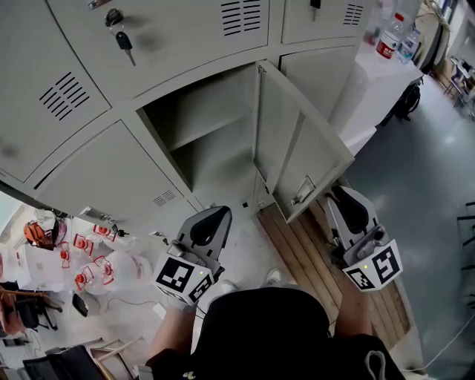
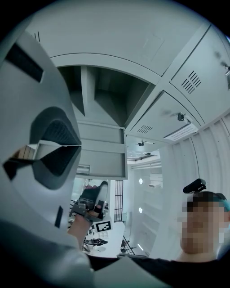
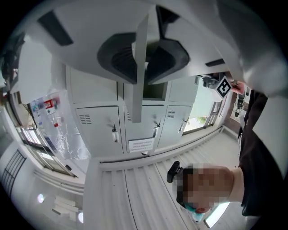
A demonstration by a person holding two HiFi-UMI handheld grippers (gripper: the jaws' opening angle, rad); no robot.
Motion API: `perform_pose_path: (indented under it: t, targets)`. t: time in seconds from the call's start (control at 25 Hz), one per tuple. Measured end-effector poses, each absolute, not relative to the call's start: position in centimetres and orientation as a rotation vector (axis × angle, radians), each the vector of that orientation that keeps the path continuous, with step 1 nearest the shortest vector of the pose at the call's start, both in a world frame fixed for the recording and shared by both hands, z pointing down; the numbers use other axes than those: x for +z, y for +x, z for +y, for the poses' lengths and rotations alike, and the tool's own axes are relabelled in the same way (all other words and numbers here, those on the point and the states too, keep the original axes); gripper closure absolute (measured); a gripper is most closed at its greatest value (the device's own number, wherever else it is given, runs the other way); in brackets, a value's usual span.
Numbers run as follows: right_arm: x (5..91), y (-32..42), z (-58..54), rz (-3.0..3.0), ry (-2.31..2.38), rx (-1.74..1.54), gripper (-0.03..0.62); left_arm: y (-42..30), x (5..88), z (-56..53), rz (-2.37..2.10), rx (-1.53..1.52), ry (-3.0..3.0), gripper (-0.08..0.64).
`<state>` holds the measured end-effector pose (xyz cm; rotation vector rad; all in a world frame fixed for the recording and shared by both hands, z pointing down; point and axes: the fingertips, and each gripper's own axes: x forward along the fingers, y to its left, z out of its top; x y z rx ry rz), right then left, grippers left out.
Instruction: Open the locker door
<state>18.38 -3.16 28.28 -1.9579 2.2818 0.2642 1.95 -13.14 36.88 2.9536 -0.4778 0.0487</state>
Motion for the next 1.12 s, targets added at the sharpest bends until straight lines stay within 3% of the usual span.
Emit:
perform_pose_path:
  t: [0.36, 1.12]
  targets:
    - [24.2, 12.7, -3.2, 2.338, -1.803, 0.401, 0.534, -0.3, 36.0, -13.7, -0.507, 0.033, 2.959, 0.537]
    - [31.4, 3.7, -11.5, 2.637, -1.571, 0.204, 0.540, -4.3, 34.3, -14.8, -0.703, -0.035, 2.946, 0.537]
